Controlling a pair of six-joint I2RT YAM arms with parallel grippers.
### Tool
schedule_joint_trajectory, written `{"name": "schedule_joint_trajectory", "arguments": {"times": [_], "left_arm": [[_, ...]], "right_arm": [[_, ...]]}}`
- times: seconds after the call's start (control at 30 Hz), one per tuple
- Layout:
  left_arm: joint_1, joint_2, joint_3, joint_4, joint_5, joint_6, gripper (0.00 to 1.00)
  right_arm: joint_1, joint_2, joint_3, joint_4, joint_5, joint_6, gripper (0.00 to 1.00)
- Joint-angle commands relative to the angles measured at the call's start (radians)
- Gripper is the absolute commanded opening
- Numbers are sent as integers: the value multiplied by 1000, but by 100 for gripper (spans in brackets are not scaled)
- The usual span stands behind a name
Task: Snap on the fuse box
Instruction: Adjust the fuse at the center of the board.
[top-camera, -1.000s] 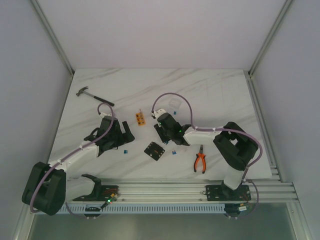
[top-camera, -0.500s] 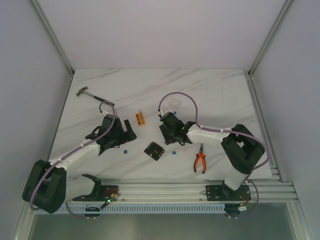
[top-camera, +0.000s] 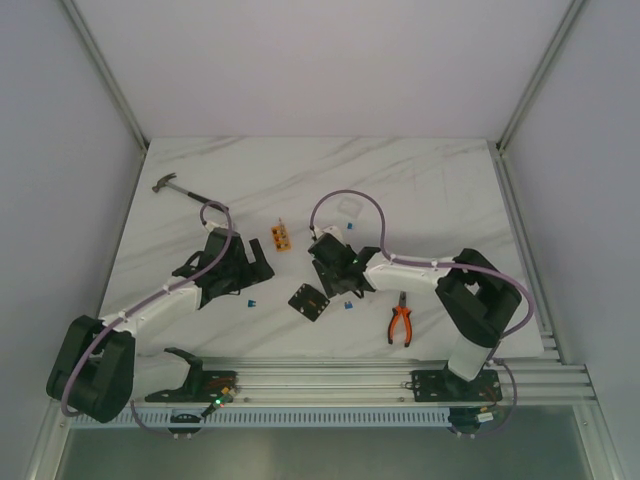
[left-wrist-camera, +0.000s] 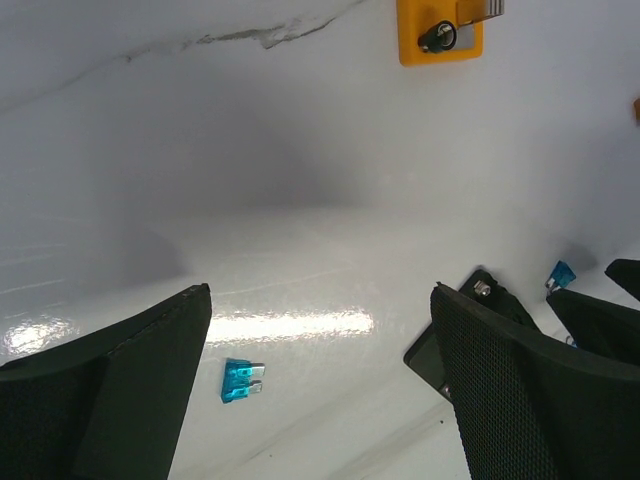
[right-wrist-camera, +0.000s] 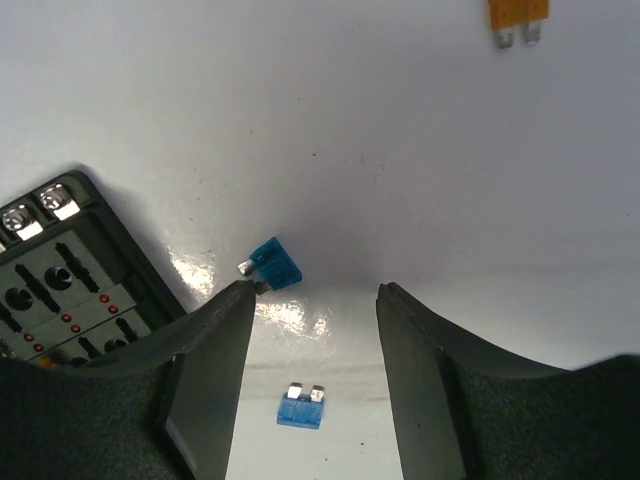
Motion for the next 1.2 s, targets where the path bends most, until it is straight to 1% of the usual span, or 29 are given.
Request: {"name": "schedule_joint_trajectory", "arguments": {"times": [0.0,0.13,0.43,0.57,0.63,0.73,0.8,0.97,1.07,1.17], "left_arm": [[-8,4,22,15,18,0,100],[-7,1,24,16,27,-1,100],[-25,-2,25,17,39,-9,100],[-29,-2,28,17,40,-11,100],[-30,-2,28,19,39,-12,100],[-32,-1,26,22,41,-13,100],[-32,-2,23,23,42,-15,100],[-36,-8,16,25,44,-17,100],[-35,-15,11,28,46,-18,100],[-36,-22,7,29,53,-15,99]], "right_arm": [[0,34,26,-33,64,-15,59],[-1,39,23,-26,48,-32,59],[-48,7,-2,-36,130,-31,59],[-67,-5,21,-79,154,-3,58],[-66,-17,39,-90,120,-7,58],[-64,-31,64,-89,22,-57,57],[-65,-27,81,-91,-73,-129,57],[-68,-18,119,-105,-204,-327,57],[-72,12,149,-131,-250,-424,56],[-78,45,187,-172,-266,-485,53]]}}
